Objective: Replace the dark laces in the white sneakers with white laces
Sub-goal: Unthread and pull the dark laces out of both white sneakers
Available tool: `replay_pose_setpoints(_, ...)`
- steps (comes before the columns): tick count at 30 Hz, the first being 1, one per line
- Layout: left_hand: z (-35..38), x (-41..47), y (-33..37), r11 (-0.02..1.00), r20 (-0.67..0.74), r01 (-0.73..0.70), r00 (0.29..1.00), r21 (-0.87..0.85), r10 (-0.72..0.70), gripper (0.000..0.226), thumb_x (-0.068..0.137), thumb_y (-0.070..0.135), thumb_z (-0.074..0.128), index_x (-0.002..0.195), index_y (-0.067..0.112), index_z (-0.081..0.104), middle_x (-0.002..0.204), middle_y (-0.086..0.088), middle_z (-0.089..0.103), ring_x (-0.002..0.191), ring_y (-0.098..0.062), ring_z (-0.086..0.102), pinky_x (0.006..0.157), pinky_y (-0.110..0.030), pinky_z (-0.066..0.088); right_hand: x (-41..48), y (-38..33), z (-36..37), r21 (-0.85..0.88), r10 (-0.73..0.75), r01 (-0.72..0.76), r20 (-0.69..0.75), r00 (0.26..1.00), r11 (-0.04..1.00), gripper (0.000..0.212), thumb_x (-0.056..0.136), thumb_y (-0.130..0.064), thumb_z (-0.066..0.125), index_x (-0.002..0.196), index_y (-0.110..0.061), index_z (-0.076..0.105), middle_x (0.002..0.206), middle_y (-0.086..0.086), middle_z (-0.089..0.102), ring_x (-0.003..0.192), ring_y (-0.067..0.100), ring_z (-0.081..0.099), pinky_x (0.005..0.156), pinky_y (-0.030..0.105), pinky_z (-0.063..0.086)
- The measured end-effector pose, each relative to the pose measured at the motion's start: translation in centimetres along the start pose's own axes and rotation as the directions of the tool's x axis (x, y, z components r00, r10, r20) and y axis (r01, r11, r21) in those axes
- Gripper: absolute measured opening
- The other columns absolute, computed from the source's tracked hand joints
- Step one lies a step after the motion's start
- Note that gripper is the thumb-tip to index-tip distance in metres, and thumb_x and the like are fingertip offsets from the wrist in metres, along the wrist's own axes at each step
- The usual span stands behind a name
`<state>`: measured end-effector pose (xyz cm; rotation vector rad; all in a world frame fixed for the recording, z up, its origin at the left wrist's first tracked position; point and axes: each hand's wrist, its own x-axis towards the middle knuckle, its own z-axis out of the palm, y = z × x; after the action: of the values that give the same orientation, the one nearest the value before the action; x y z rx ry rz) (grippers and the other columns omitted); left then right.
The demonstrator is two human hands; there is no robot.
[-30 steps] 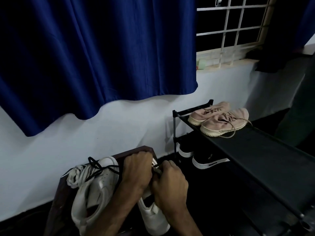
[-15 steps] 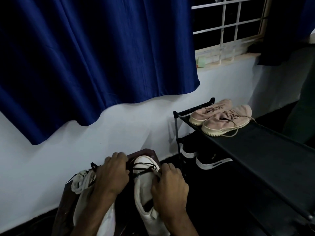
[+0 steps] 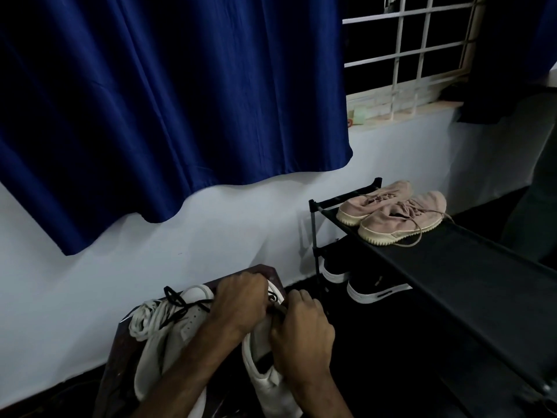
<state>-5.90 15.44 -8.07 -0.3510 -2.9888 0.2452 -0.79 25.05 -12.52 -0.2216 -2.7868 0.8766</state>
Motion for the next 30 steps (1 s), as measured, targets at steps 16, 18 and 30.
replay_pose_setpoints(16,0.6,-1.2,-3.3,0.942,0.069,0.106,0.994,-0.318,-0.089,0.024,0.077,0.047,0.071,0.096,0.034,0.065,0.083,0.015,0.063,0.092,-0.006,0.061,0.071,-0.023,0.041,-2.7,-2.0,-2.2,-0.127,-0.144,0.199,0.351,0.925,0.972,0.036,0.099,-0.033,0.036,0.128,-0.017,0.050,0.132,0.004,0.032,0.124,0.023,0.032,0.072,0.031,0.037)
replay_pose_setpoints(18,0.2,-0.9,-3.3,0.940,0.003,0.089,0.996,-0.328,-0.093,0.020,0.078,0.049,0.071,0.091,0.033,0.066,0.084,0.016,0.064,0.089,-0.007,0.062,0.068,-0.022,0.040,-2.5,-2.2,-2.1,-0.134,-0.132,0.192,0.363,0.922,0.972,0.034,0.097,-0.022,0.037,0.126,-0.013,0.051,0.134,0.006,0.032,0.120,0.025,0.040,0.072,0.032,0.039)
replay_pose_setpoints(30,1.5,-1.3,-4.6,0.693,-0.178,0.195,0.886,-0.694,-0.427,0.016,0.087,0.025,0.069,0.073,0.030,0.062,0.076,0.020,0.063,0.064,0.002,0.054,0.057,-0.024,0.037,-1.4,-3.1,-1.1,-0.098,-0.049,0.076,0.247,0.968,0.992,0.033,0.098,-0.009,0.032,0.127,-0.008,0.048,0.141,0.009,0.031,0.102,0.022,0.064,0.071,0.030,0.046)
